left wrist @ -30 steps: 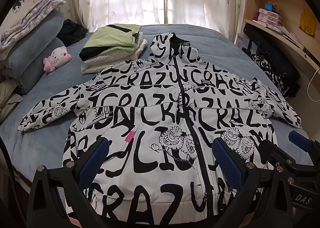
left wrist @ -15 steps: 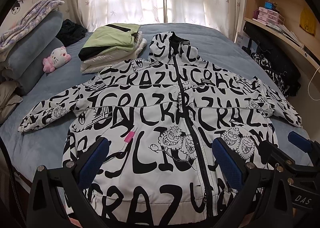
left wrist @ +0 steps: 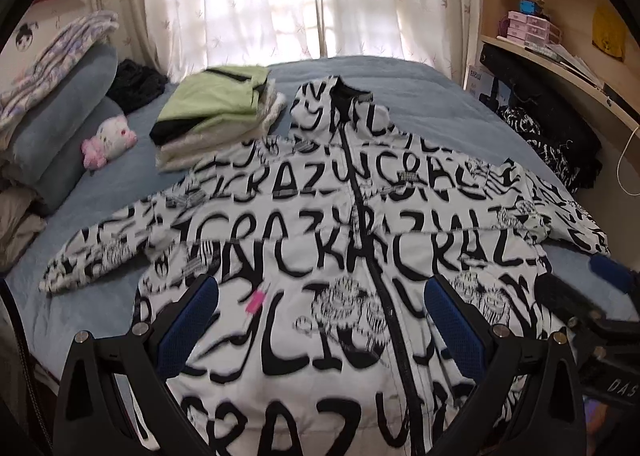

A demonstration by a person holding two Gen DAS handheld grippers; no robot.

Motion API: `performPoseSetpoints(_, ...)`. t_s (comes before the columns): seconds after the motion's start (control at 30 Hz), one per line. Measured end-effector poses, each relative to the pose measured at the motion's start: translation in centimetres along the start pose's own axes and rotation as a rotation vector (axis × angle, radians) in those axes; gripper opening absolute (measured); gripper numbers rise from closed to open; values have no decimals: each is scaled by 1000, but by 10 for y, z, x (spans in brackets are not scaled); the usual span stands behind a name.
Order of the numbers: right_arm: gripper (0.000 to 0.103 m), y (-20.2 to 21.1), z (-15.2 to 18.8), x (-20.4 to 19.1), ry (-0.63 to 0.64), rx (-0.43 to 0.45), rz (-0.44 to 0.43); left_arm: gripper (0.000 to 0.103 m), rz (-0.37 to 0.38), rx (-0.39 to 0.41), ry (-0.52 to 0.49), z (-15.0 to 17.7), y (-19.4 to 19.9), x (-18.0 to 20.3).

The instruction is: Fold large clothes

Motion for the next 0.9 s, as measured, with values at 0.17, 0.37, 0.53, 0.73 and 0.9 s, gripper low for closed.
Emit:
performPoseSetpoints(0.17, 103, 20, -45, 20, 46, 126, 88, 102, 18, 79, -44, -52, 3, 8)
performPoseSetpoints(0.37, 103, 54, -111, 69, 14, 318, 196, 102, 40, 197, -52, -124, 25, 25)
performPoseSetpoints(0.53, 103, 81, -155, 122, -60, 427, 258, 102, 67, 222, -15, -167, 35, 40)
performPoseSetpoints(0.73, 103, 88, -178, 184, -113, 435, 279, 102, 61, 269, -57, -214, 27, 77)
performPoseSetpoints(0.9, 103, 66, -168, 232, -153, 327, 310, 102, 108, 164, -51, -214, -20, 110)
Point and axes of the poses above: each gripper's, at about its wrist camera, not at the fingertips, and y roughly against the way its jaws point, x to its right, z to its underside, the point moved 10 cm from there along -y, roughly the way its jaws point, and after that the axes turned 2 degrees about x, right-handed, at the moved point
